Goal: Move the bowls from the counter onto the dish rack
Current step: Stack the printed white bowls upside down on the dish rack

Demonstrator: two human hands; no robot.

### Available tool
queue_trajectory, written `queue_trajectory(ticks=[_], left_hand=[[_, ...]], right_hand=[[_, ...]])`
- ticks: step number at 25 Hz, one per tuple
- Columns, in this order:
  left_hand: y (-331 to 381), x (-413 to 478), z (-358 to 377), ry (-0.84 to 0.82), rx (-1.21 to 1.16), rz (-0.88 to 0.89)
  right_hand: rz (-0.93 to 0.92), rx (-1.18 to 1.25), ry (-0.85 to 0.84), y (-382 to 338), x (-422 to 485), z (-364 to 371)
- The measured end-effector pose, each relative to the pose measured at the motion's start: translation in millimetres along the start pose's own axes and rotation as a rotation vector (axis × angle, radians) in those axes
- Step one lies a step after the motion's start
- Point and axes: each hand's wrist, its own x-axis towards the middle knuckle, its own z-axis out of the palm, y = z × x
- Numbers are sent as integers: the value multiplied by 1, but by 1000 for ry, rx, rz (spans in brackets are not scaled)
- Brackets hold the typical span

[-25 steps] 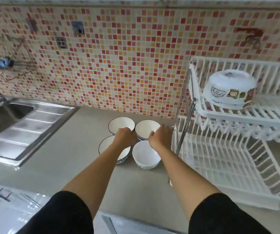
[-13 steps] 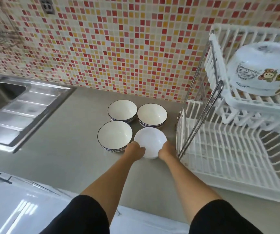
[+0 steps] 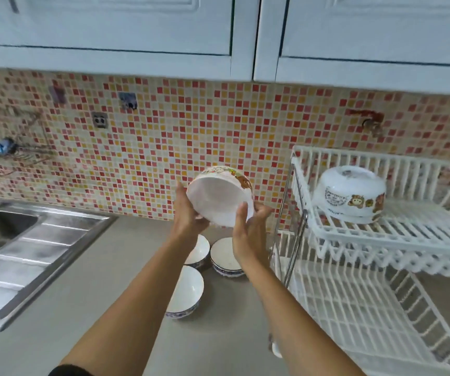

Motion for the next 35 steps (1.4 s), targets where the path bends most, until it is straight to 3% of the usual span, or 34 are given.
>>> queue_trajectory(ticks=[4,8,10,13,18,20,25,35], left_hand=[[62,-28,19,-148,-293,111],[94,-53,48,-335,-262,209],[98,-61,63,-363,-151,349],[99,-71,89,-351,246,616],[84,-94,135,-683,823,792],[72,-95,157,-682,998,851],[27,-77,198,-681,1277,887],[-27,-73,215,-593,1491,794]], right_hand=[[-187,94,-108,-79,8,-30],[-295,176,-180,-120,21,-87],[-338,233,-220,-126,29,-121],[-358,260,-274,-111,45,-177],[-315,82,-301,-71,67,-260],[-251,-30,-311,-63,75,-288],[-193,-548,-391,-26,100,-312],[-259,-742,-476,19,110,-305]])
